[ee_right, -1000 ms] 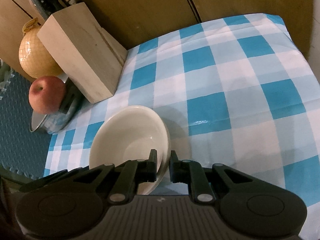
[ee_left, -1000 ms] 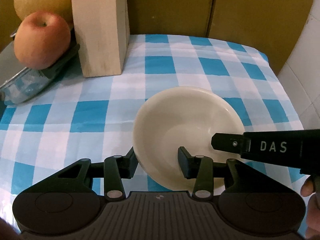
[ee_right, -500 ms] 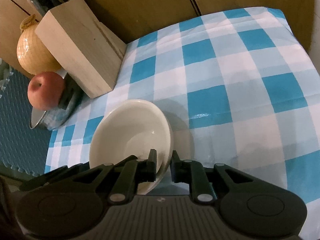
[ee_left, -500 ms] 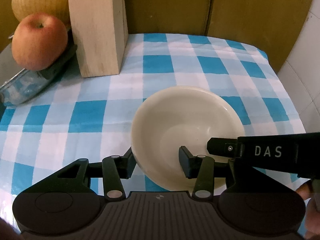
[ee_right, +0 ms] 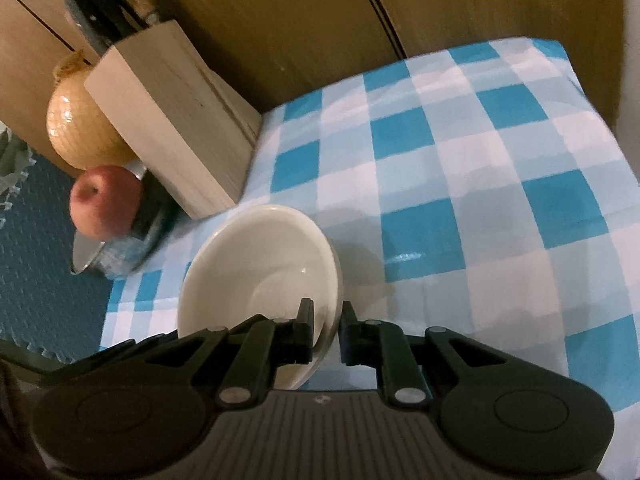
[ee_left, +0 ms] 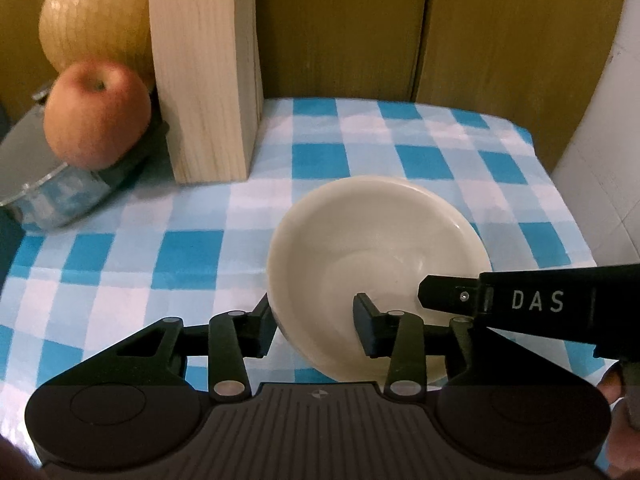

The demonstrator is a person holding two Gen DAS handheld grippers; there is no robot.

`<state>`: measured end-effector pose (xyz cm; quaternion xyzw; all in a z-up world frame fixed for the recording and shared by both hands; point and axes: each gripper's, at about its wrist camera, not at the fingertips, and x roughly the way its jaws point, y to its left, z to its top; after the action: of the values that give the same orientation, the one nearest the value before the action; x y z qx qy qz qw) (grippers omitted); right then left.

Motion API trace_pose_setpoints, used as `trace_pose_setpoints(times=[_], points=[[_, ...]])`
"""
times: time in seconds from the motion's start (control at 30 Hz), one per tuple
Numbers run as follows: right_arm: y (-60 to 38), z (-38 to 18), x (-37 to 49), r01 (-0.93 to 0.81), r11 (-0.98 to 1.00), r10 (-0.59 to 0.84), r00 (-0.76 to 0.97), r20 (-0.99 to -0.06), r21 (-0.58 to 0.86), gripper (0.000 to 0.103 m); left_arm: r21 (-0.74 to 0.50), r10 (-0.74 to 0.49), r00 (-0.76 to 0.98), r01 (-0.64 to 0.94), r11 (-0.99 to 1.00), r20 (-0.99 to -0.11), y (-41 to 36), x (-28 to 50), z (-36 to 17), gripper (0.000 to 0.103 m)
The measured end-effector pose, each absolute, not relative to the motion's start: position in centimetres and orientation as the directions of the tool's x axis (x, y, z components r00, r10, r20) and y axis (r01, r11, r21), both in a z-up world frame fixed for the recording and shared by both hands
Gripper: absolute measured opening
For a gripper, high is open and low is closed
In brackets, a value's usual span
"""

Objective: Organize plates and bowls
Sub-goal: 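Lift the nested bowls with the right gripper toward the pink-flower plates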

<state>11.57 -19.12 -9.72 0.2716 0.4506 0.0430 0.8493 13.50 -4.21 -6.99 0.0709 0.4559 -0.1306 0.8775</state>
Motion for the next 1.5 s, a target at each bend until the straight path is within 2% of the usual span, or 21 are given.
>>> trace_pose_setpoints(times=[0.87, 1.5], points=[[-18.6, -5.5, 7.5, 0.086, 0.843, 0.348, 0.666, -0.660, 0.531, 0.008, 0.010, -0.197, 0.656, 0.298, 0.955, -0.728, -3.2, 8.4, -1.9, 0.053], [-17.8, -3.8, 3.6, 0.040, 0.848, 0.359, 0.688, -0.630, 0.528, 0.009, 0.043, -0.196, 0.701, 0.308, 0.950, -0.686, -2.9, 4.2, -0.3, 0.058]])
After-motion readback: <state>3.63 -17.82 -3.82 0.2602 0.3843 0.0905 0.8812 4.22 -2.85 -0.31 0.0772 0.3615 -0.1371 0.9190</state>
